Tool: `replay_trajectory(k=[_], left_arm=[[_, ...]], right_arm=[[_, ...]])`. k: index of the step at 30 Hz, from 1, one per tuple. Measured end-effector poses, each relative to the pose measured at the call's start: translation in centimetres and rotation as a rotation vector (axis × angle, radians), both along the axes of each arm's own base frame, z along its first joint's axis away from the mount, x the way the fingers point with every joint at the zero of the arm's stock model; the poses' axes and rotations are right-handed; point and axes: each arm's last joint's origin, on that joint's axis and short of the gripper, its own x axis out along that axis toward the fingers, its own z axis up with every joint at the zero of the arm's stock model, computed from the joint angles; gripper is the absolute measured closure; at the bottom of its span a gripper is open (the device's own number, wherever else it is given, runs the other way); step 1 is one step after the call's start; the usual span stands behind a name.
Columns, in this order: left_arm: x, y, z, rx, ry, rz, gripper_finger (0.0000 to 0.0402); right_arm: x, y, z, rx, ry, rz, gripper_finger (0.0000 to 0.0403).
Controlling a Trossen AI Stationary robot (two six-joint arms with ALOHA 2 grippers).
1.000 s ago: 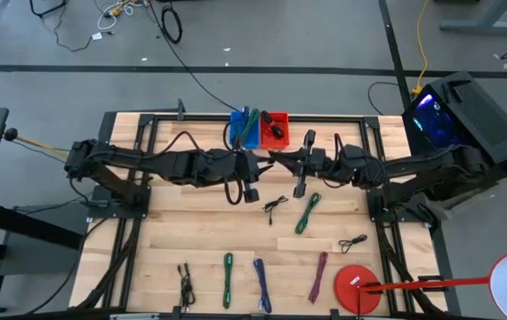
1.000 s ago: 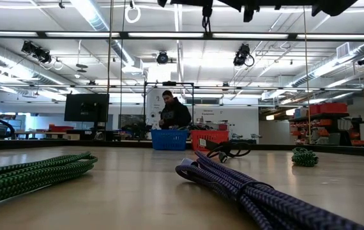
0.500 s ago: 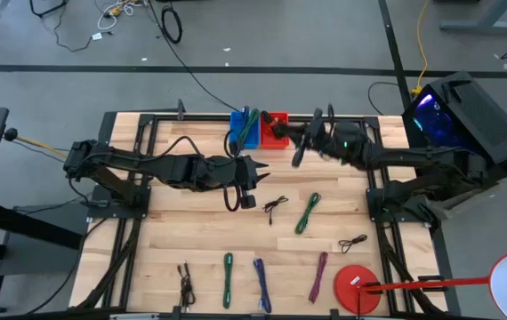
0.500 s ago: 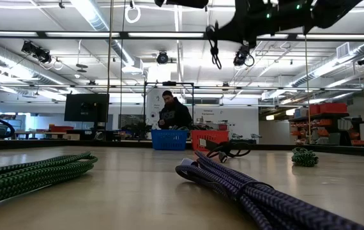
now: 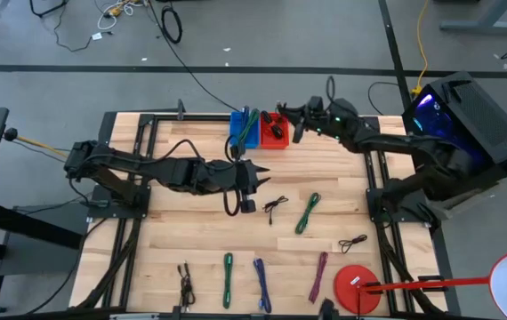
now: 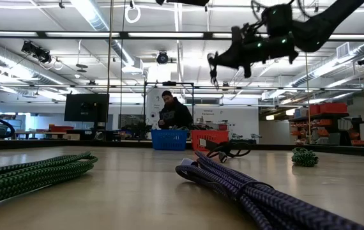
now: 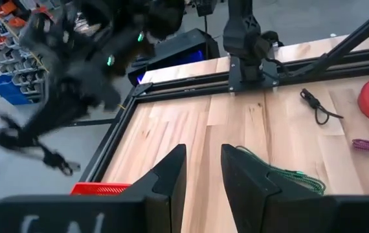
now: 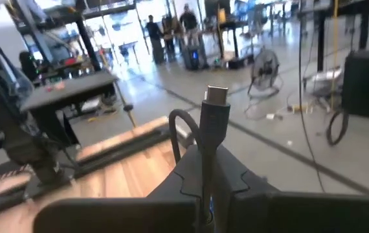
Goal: Pick & Place USB Port
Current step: Put the black charger cable into the red bin
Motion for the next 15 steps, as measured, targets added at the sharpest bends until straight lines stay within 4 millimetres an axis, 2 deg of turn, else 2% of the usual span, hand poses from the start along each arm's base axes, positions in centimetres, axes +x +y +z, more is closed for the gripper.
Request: replay_trajectory(k=[6,9,15], left_arm=[[0.0,-0.2,-0.2,-0.05,0.002,-0.024,0.0299],[0.0,-0.3,-0.3,-0.063,0.01,-0.037,0.0299],[-0.1,-0.6,-0.3,-0.062,0.018,-0.043,0.0299]], right_arm=[[2.2,-2.7,-3.2,0.071,0.087,-0.007,0.0399],[2.9,-3.5,-4.0,0.091,0.09,0.02,0.0399],[2.8,-4.3,-5.6,0.128,0.155,0.004,0.0399]])
